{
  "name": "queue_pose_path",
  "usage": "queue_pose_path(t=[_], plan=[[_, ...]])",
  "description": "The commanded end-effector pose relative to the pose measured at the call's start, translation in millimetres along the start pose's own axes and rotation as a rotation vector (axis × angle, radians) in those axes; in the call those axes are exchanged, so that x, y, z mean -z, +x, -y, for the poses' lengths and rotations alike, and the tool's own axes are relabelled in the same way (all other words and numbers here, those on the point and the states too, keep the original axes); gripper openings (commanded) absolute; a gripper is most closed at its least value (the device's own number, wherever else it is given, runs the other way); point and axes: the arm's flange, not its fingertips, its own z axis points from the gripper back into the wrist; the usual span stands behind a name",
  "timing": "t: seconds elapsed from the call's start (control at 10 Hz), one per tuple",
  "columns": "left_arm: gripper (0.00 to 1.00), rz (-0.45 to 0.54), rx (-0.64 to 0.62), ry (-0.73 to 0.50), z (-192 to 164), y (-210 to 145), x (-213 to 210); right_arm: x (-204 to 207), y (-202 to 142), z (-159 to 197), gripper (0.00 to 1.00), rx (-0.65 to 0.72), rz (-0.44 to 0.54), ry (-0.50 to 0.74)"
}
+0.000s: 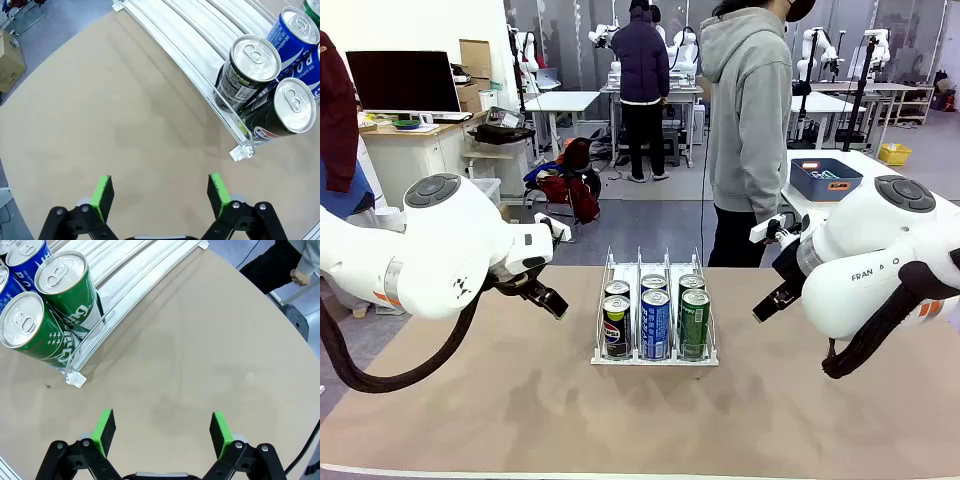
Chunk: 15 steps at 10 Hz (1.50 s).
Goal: Fill the beverage cans into the dispenser.
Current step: Pick up the Ionic drink handed by the human.
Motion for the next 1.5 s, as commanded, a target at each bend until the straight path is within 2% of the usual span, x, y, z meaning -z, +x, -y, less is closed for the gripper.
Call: queue_pose_path(t=[0.0,1.4], plan=[[1.0,0.0,0.0,0.0,0.0,0.0,0.0,0.0,0.0,0.0,1.0,0.0,0.0,0.0],[1.0,0.0,0.0,0.0,0.0,0.0,0.0,0.0,0.0,-0.1,1.0,-0.001,0.0,0.0]])
